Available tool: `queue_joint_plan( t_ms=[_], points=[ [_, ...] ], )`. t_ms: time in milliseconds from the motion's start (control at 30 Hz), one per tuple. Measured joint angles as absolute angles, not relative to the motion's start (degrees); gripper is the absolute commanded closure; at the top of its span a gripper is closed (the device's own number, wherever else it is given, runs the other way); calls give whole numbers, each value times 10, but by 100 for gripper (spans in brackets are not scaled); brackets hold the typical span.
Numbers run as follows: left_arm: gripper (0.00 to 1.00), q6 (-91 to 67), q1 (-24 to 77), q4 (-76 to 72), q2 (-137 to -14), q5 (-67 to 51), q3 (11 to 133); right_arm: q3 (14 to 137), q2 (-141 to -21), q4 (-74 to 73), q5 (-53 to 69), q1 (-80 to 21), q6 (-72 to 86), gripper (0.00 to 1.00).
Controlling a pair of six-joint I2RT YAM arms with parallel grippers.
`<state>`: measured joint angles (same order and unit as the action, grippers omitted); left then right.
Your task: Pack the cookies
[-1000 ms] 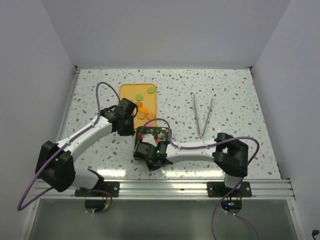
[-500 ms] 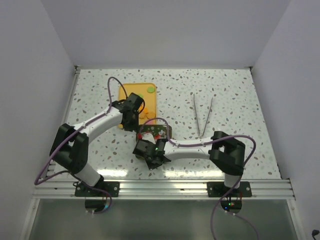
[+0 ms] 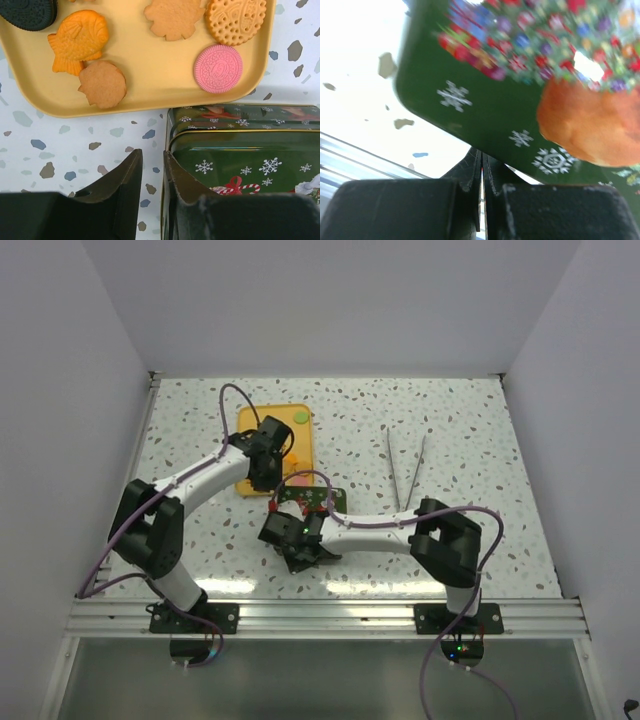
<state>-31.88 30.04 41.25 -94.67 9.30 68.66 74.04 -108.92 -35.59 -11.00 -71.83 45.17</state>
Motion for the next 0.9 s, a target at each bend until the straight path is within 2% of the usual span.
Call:
queue_joint_plan(
  t_ms=[67, 233, 267, 367, 500, 600, 733, 900],
  points=[
    [68, -318, 300, 412, -952, 92, 691, 754, -1095, -357, -110, -716, 454, 100],
    [46, -314, 300, 413, -953, 89, 707, 797, -1114, -361, -124, -713, 454, 100],
    [39, -312, 300, 413, -953, 87, 712, 803, -1115, -361, -126, -712, 454, 100],
    [29, -307, 298, 413, -952, 86, 722, 818, -1120, -364, -133, -706, 454, 100],
    [28, -306, 295, 416, -949, 85, 727, 827, -1126, -366, -149, -696, 453, 100],
    [33, -306, 292, 423, -938, 86, 728, 827, -1126, -369, -157, -687, 449, 100],
    [47, -304, 289, 424, -902, 81, 728, 827, -1126, -371, -161, -678, 445, 100],
    [75, -285, 287, 375, -855, 39, 702, 829, -1125, -368, -172, -676, 436, 100]
  ],
)
